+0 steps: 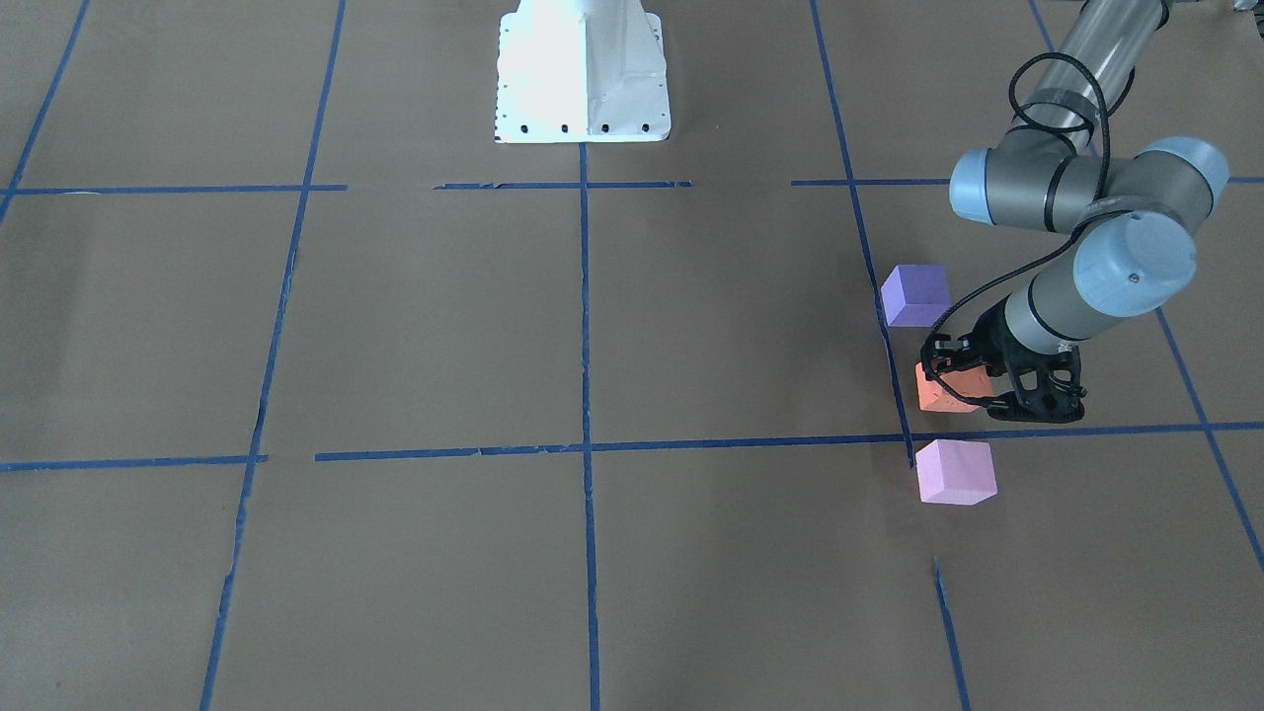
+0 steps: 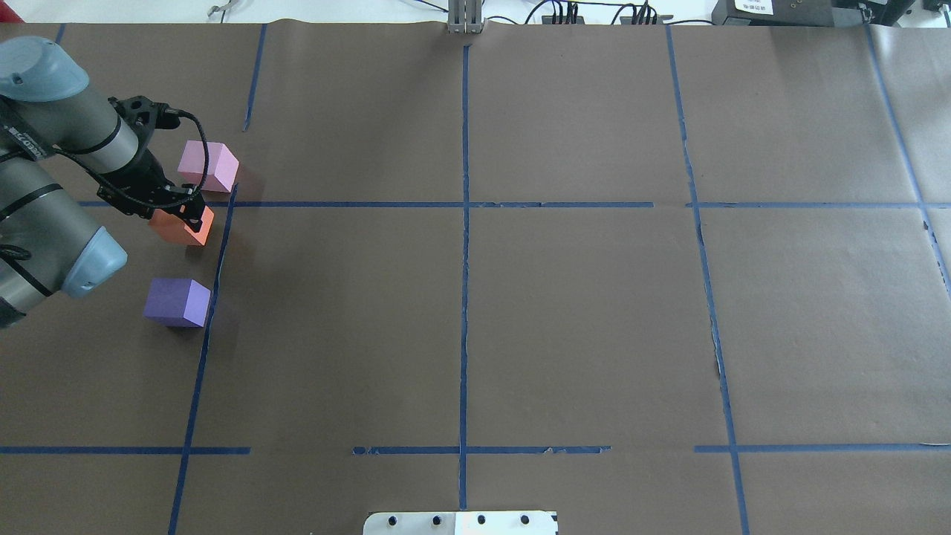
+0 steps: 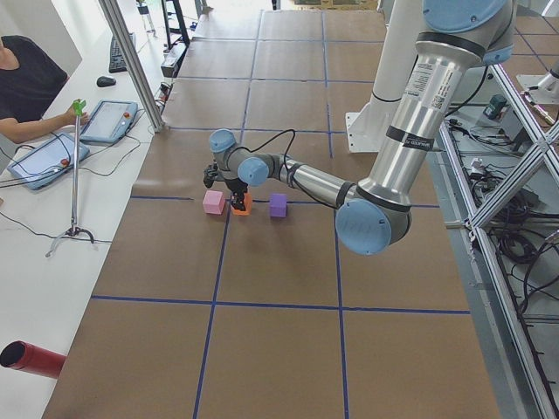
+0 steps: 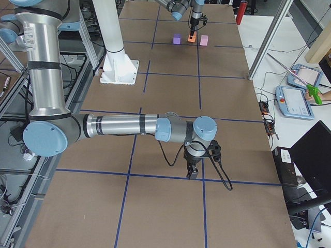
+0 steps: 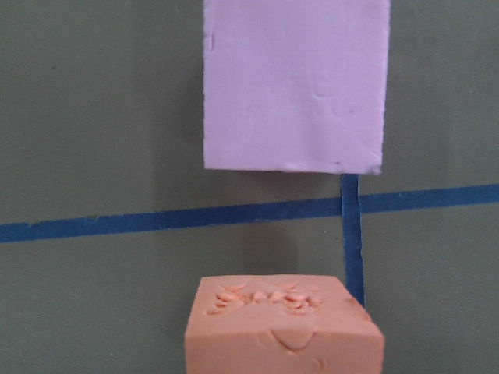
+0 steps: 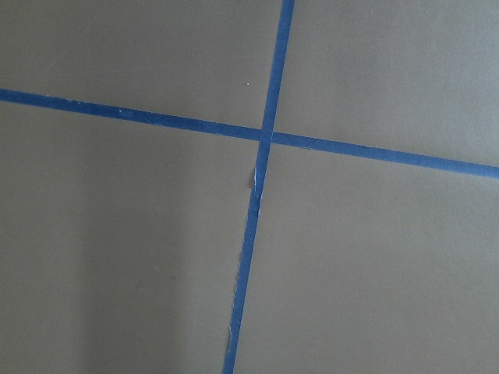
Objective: Arrange blocks in a line
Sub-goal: 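Lower the orange cube between the pink and purple cubes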
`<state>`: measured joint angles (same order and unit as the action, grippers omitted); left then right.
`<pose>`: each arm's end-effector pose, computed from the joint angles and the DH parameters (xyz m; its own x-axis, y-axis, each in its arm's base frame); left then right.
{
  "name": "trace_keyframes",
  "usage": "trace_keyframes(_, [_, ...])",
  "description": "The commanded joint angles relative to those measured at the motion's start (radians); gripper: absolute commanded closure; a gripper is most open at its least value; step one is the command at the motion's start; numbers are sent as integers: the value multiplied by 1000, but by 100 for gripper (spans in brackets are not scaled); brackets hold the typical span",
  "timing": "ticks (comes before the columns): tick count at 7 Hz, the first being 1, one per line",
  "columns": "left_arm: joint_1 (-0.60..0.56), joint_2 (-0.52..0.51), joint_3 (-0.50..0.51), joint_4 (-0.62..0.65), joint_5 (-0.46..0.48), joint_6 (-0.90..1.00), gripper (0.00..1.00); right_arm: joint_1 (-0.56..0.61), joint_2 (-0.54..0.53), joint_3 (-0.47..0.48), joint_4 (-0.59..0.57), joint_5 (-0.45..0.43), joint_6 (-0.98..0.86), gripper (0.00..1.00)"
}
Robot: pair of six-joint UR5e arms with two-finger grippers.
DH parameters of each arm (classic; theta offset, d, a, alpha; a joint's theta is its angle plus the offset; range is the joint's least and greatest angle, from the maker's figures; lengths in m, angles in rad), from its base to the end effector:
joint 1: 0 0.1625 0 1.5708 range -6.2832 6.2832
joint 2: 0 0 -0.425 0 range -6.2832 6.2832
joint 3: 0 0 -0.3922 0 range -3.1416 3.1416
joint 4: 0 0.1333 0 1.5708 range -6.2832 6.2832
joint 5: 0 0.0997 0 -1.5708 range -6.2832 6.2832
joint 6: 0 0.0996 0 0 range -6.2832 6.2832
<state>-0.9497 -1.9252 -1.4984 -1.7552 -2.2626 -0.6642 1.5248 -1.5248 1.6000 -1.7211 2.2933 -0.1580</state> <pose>0.3202 -0.5674 0.4756 0.6821 0.0888 -0.7259 -0.1261 0.9920 0.0029 0.0442 -0.5070 0.6396 0.7351 -0.1419 0.6630 0.1636 0.9861 0.0297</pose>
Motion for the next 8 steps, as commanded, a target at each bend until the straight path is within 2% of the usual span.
trace_keyframes(1, [5,0,4,-4,0,-2,94,0,0,0,0,0,0,0])
trace_keyframes(4, [17,0,10,-38,0,-26,94,0,0,0,0,0,0,0])
trace_keyframes(5, [19,0,10,-38,0,-26,84,0,0,0,0,0,0,0])
trace_keyframes(6, [19,2,14,-40,0,-25,35,0,0,0,0,0,-1,0])
trace_keyframes(7, [19,2,14,-41,0,-25,0,0,0,0,0,0,-1,0])
trace_keyframes(8, [19,2,14,-41,0,-25,0,0,0,0,2,0,0,0])
